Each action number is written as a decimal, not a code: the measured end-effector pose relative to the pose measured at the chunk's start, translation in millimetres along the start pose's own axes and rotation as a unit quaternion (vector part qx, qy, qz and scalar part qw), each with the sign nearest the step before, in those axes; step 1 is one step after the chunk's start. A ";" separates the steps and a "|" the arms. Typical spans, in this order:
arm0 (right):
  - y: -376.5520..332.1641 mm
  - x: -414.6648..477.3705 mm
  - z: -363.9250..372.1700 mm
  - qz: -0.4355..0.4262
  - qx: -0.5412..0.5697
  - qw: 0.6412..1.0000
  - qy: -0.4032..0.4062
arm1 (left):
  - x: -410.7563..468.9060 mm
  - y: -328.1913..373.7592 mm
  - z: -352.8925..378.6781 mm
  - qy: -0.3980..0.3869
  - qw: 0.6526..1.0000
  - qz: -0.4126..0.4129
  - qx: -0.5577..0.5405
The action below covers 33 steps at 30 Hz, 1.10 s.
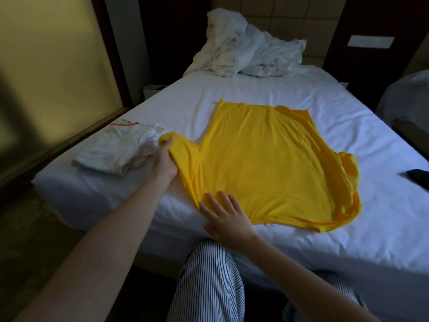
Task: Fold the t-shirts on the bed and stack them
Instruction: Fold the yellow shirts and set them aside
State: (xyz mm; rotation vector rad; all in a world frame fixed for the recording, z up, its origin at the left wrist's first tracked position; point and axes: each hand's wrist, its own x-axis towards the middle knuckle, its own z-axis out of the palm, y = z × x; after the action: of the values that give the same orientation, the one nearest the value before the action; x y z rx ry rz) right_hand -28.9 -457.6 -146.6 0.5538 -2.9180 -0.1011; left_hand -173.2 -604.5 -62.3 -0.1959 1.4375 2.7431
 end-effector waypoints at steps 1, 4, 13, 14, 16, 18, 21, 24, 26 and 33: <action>0.3 0.8 0.0 0.002 0.002 1.000 -0.007 | -3.2 3.6 12.6 -0.065 0.997 -0.007 0.035; 1.4 0.6 0.1 0.004 0.005 1.000 -0.019 | -10.6 7.3 43.8 -0.297 0.932 -0.073 0.195; -1.4 -0.9 -0.9 0.013 -0.008 0.999 -0.038 | 11.3 -82.7 35.2 -0.260 0.584 0.151 0.754; -1.0 -0.9 -0.6 0.012 -0.013 0.999 -0.029 | 10.0 -89.1 37.8 -0.250 0.548 0.141 0.786; 0.3 -0.6 1.2 -0.002 -0.028 1.000 -0.007 | 10.4 -91.1 49.5 -0.242 0.518 0.113 0.812; 1.2 -1.0 4.9 -0.016 -0.040 0.999 0.006 | 16.2 -88.9 60.0 -0.251 0.501 0.086 0.824; 6.2 -0.4 8.1 -0.033 -0.057 0.997 0.032 | 16.5 -91.9 60.4 -0.249 0.469 0.093 0.842; 19.1 -8.0 9.2 -0.074 -0.043 0.995 0.055 | 0.2 -94.2 45.1 -0.249 0.462 0.143 0.839; 33.1 -18.2 6.2 -0.097 -0.018 0.992 0.082 | -11.3 -92.6 32.3 -0.264 0.457 0.168 0.832; 112.3 -54.2 -27.7 0.037 0.047 0.993 0.099 | -40.0 -91.5 30.9 -0.318 0.451 0.155 0.820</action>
State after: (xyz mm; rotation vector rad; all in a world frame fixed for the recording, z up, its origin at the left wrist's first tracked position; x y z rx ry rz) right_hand -14.5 -334.2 -116.6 0.4421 -2.7564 0.0944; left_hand -128.0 -525.9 -114.4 1.0233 2.8177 0.1253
